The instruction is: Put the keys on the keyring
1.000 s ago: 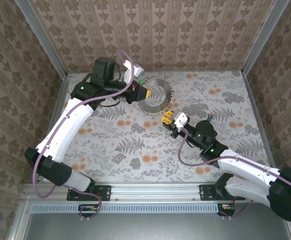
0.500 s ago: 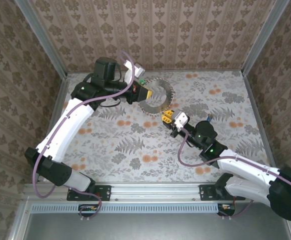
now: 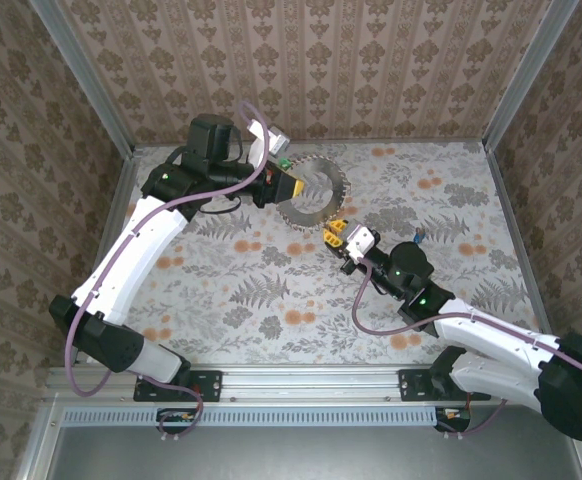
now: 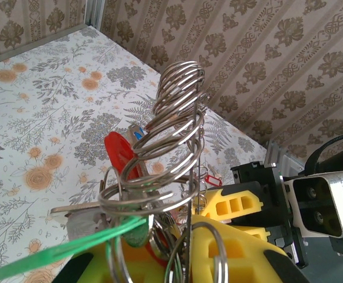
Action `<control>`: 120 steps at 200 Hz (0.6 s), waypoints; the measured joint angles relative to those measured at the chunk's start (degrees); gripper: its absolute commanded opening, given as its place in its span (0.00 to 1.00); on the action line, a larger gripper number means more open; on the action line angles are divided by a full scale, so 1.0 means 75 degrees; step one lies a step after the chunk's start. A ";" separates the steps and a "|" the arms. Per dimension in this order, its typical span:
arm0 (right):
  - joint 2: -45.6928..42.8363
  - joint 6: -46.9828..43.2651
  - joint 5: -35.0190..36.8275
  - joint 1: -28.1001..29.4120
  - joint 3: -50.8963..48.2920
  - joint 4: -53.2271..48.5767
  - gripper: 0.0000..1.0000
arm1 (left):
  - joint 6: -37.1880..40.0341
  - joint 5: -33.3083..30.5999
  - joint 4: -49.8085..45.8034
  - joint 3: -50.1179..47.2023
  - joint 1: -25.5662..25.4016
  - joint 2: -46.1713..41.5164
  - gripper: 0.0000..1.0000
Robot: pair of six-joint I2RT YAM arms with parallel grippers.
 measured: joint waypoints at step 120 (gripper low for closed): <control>-0.0093 -0.0248 0.0000 0.0000 0.0000 -0.0175 0.23 | 0.0000 0.0000 0.0000 0.0006 -0.0038 0.0000 0.00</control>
